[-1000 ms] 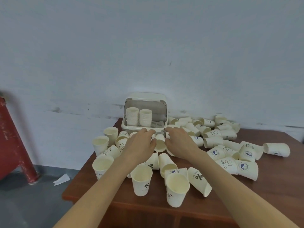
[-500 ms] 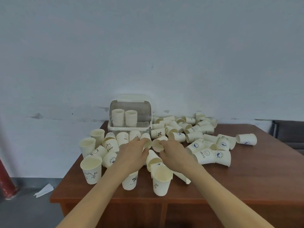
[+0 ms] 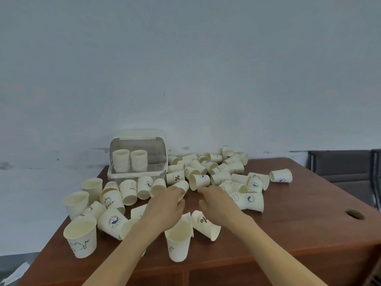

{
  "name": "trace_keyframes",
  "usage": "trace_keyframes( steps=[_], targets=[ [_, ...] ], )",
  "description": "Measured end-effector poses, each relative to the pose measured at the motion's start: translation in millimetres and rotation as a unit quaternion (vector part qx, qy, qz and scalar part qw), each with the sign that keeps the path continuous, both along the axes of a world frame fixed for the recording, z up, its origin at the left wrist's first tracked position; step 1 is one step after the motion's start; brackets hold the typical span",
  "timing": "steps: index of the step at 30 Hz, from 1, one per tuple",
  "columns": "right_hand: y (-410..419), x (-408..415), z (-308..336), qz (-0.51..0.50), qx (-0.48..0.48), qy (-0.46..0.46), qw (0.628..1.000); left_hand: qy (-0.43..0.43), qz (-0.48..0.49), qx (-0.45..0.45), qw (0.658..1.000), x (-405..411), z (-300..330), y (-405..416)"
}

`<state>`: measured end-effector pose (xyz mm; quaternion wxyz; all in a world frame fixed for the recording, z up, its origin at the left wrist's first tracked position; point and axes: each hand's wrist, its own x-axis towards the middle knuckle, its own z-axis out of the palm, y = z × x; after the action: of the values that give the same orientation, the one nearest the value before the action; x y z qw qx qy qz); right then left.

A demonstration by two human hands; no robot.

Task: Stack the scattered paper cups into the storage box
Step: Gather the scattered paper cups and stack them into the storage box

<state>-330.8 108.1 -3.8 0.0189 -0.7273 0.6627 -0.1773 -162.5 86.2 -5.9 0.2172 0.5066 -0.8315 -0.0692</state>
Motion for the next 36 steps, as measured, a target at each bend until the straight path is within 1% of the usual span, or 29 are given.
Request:
trace_keyframes(
  steps=[3, 7, 15, 18, 22, 24, 27, 29, 33, 36],
  targets=[
    [-8.3, -9.9, -4.4, -0.017, 0.007, -0.01, 1.0, -0.009, -0.005, 0.004, 1.0, -6.9, -2.4, -7.6],
    [-20.8, -17.6, -6.5, -0.024, 0.013, 0.001, 1.0, -0.009, -0.011, -0.002, 1.0, -16.1, -4.2, -25.3],
    [-60.8, -32.5, -12.9, -0.037, 0.02, 0.013, 0.999, -0.045, -0.026, -0.002, 0.999, -34.2, -7.4, -73.1],
    [-81.4, -37.4, -16.0, -0.027, 0.024, 0.045, 0.998, -0.053, -0.009, 0.024, 0.998, -32.5, -13.1, -105.2],
    [-122.1, -39.8, -27.6, -0.008, 0.02, 0.097, 0.995, -0.1, 0.002, 0.045, 0.994, -24.0, -22.6, -141.3],
    [-146.7, -38.5, -36.4, -0.005, 0.009, 0.155, 0.988, -0.115, 0.003, 0.045, 0.992, -19.4, -27.4, -154.8],
    [-182.7, -35.0, -52.8, 0.006, -0.011, 0.255, 0.967, -0.128, 0.0, 0.049, 0.991, -14.1, -33.5, -170.1],
    [-201.7, -34.1, -63.4, 0.007, -0.022, 0.302, 0.953, -0.142, -0.008, 0.051, 0.988, -11.6, -37.1, -177.7],
    [-223.7, -34.1, -78.9, 0.0, -0.009, 0.339, 0.941, -0.169, -0.032, 0.056, 0.984, -6.2, -44.1, -192.6],
    [-230.4, -31.6, -82.0, -0.011, 0.012, 0.333, 0.943, -0.211, -0.063, 0.055, 0.974, -4.2, -46.8, -201.8]
  ],
)
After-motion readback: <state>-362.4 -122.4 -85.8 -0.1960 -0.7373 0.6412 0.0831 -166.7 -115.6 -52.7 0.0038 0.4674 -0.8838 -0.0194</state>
